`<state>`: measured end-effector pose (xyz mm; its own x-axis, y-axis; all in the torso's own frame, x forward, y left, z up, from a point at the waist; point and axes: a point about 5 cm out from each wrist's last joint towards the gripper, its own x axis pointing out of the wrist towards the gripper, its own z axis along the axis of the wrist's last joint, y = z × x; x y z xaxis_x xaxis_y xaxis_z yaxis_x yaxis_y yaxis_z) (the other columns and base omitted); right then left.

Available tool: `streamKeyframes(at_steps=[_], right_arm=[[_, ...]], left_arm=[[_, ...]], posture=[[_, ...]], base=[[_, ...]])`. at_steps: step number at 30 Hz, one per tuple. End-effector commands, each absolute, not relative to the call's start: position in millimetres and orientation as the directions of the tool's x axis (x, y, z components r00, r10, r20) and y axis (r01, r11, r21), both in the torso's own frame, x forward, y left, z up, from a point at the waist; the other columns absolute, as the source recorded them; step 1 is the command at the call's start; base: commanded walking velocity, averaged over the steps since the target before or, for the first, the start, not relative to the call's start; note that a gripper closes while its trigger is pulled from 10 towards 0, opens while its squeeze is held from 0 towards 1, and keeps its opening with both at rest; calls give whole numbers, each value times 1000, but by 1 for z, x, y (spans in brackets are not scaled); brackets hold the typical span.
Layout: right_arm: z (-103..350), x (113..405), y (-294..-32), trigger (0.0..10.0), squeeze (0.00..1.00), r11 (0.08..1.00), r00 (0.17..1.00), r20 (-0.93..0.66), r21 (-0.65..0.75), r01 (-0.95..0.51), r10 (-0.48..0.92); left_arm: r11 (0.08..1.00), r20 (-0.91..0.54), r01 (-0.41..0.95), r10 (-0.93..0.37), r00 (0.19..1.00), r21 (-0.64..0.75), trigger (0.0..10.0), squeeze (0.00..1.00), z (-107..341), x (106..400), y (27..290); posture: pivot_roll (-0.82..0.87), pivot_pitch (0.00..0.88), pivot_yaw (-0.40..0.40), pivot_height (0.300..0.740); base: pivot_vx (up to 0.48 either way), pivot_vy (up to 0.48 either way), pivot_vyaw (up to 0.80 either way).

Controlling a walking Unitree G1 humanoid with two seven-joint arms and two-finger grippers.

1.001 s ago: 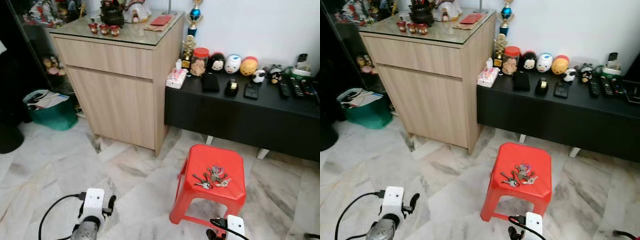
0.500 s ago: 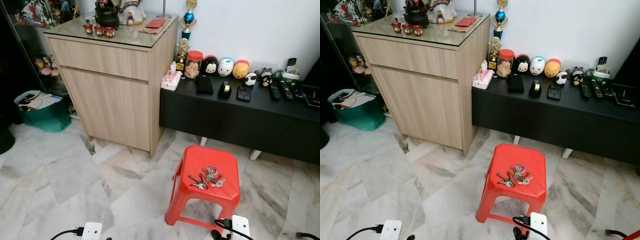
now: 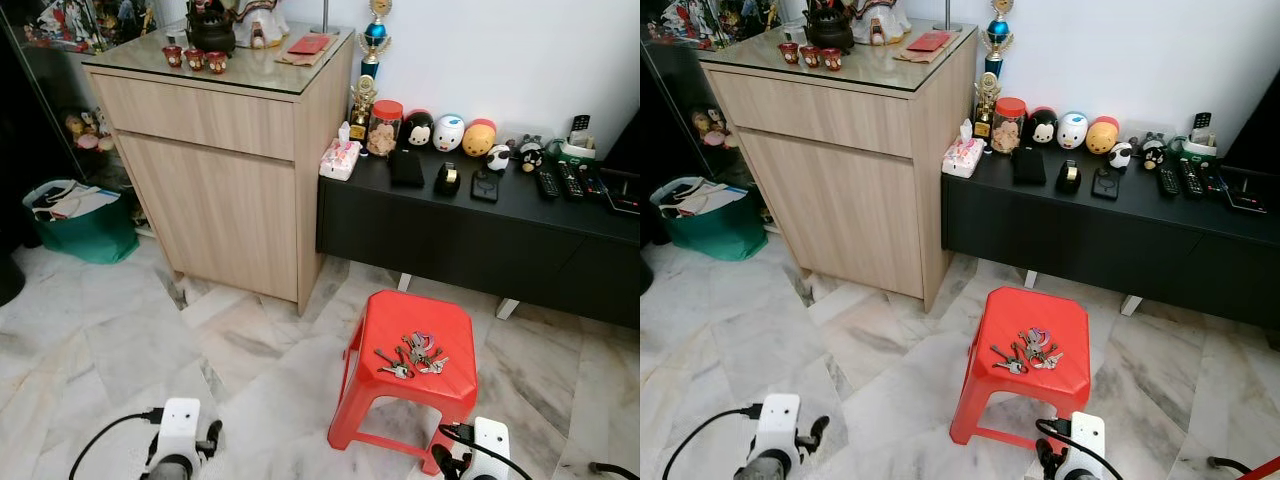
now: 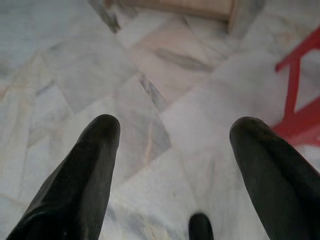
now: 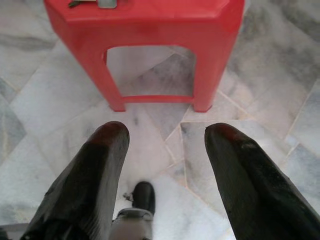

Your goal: Hang keys on a hook

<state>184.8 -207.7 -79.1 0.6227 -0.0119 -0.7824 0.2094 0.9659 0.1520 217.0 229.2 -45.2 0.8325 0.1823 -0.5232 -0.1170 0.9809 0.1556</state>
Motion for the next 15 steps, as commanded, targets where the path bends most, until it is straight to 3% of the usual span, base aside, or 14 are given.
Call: streamKeyframes(at_steps=[1,10,15], right_arm=[[-78,180,-228,10000,0,949,612,-788,143,280,-62],[-88,144,-248,10000,0,933,544,-832,100,346,-112],[-85,150,-244,10000,0,951,573,-816,108,289,-81]], left_arm=[[980,-462,-145,194,865,140,10000,0,-36,223,235],[991,-342,-119,133,930,62,10000,0,-23,226,235],[988,-228,-137,149,962,68,10000,0,-9,231,231]], posture=[[69,0,-62,740],[51,0,-48,740],[38,0,-88,740]], base=[[0,0,0],[0,0,0],[0,0,0]])
